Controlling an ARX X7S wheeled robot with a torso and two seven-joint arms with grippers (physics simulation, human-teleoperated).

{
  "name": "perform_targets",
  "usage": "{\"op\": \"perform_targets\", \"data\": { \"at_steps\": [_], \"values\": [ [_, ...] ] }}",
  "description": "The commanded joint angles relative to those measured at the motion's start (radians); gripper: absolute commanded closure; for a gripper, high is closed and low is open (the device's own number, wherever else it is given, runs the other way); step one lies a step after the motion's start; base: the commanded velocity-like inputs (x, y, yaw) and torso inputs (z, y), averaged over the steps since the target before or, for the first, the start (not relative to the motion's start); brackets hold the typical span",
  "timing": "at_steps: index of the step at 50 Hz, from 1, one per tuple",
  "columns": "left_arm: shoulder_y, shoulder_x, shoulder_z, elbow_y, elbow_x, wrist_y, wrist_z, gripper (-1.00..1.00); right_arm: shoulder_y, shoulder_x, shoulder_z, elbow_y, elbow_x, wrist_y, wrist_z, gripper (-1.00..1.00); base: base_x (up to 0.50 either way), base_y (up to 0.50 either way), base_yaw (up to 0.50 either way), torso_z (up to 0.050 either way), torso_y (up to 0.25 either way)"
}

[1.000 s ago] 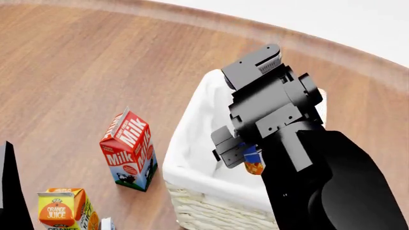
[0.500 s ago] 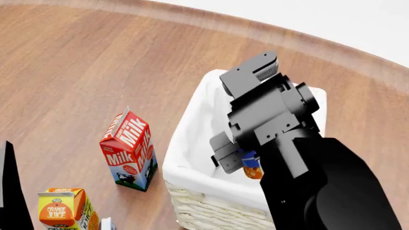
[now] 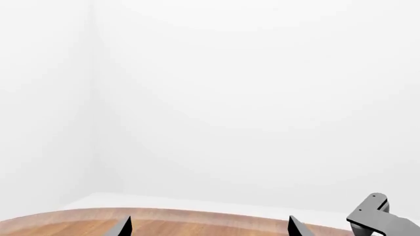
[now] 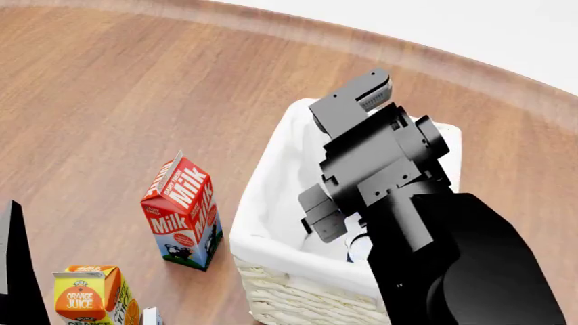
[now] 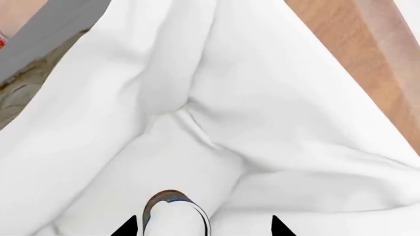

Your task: Pick up the alphabet soup and the tomato sauce, and put them in the basket.

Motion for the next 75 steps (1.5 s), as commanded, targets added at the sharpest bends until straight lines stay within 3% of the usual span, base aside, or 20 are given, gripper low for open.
{"op": "perform_targets", "data": {
  "at_steps": [1,19,24,35,45,51,59,64,67,75],
  "values": [
    [-0.001,0.0,-0.004,0.008,-0.003,-0.006,-0.001,-1.0,0.005,0.0,-0.009,-0.005,-0.002,0.001,-0.001,-1.0,0.0,0.0,0.0,0.0,0.0],
    [0.002,0.0,-0.009,0.011,-0.002,-0.009,0.0,-1.0,0.03,0.005,-0.009,-0.005,-0.013,-0.047,-0.049,-1.0,0.0,0.0,0.0,0.0,0.001],
    [-0.006,0.013,-0.007,0.033,-0.002,-0.039,-0.007,-1.0,0.054,0.263,0.079,-0.572,0.131,0.181,0.177,-1.0,0.0,0.0,0.0,0.0,0.0],
    [-0.011,0.019,-0.007,0.057,0.005,-0.063,-0.012,-1.0,0.044,0.472,0.184,-1.04,0.3,0.364,0.409,-1.0,0.0,0.0,0.0,0.0,0.0],
    [-0.007,0.017,-0.007,0.059,0.011,-0.063,-0.011,-1.0,-0.073,0.654,0.426,-1.398,0.588,0.391,0.774,-1.0,0.0,0.0,0.0,0.0,0.0],
    [-0.009,0.019,-0.006,0.074,0.014,-0.077,-0.015,-1.0,-0.171,0.76,0.52,-1.596,0.756,0.335,0.976,-1.0,0.0,0.0,0.0,0.0,0.0],
    [-0.012,0.019,-0.007,0.081,0.015,-0.082,-0.015,-1.0,-0.311,0.917,0.597,-1.873,0.745,0.202,1.004,-1.0,0.0,0.0,0.0,0.0,0.0],
    [-0.014,0.018,-0.008,0.087,0.015,-0.084,-0.019,-1.0,-0.442,1.02,0.645,-1.997,0.656,0.068,0.987,-1.0,0.0,0.0,0.0,0.0,0.0],
    [-0.019,0.015,-0.01,0.094,0.01,-0.091,-0.023,-1.0,-0.517,1.081,0.66,-2.089,0.527,-0.025,0.902,-1.0,0.0,0.0,0.0,0.0,0.0],
    [-0.021,0.02,-0.007,0.09,0.011,-0.09,-0.022,-1.0,-0.787,1.206,0.637,-2.187,0.285,-0.284,0.827,-1.0,0.0,0.0,0.0,0.0,0.0]
  ]
}}
